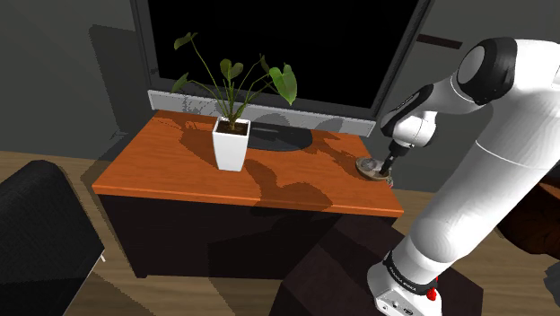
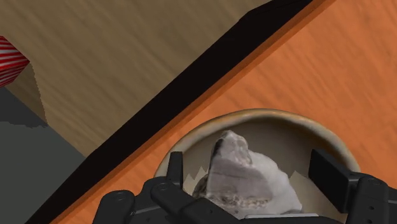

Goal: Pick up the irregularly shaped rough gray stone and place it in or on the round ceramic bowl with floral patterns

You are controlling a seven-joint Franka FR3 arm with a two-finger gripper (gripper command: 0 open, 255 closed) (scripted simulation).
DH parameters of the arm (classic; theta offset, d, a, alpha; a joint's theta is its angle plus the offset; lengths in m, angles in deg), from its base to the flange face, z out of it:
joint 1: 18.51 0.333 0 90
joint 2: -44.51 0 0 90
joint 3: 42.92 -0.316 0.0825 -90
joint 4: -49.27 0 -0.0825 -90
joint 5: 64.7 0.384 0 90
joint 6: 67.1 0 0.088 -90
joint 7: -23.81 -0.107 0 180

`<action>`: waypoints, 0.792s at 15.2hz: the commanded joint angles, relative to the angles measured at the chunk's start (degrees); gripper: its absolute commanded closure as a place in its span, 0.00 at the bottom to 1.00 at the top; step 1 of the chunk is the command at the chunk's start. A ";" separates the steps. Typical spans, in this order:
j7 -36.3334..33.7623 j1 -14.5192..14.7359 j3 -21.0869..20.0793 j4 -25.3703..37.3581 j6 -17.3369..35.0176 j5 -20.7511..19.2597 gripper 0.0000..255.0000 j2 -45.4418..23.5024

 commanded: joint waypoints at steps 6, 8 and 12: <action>-9.65 0.36 1.55 0.65 -7.33 -13.45 0.00 9.98; -9.64 0.30 1.49 0.65 -7.33 -13.43 0.00 9.97; -9.64 0.30 1.49 0.65 -7.33 -13.43 0.00 9.97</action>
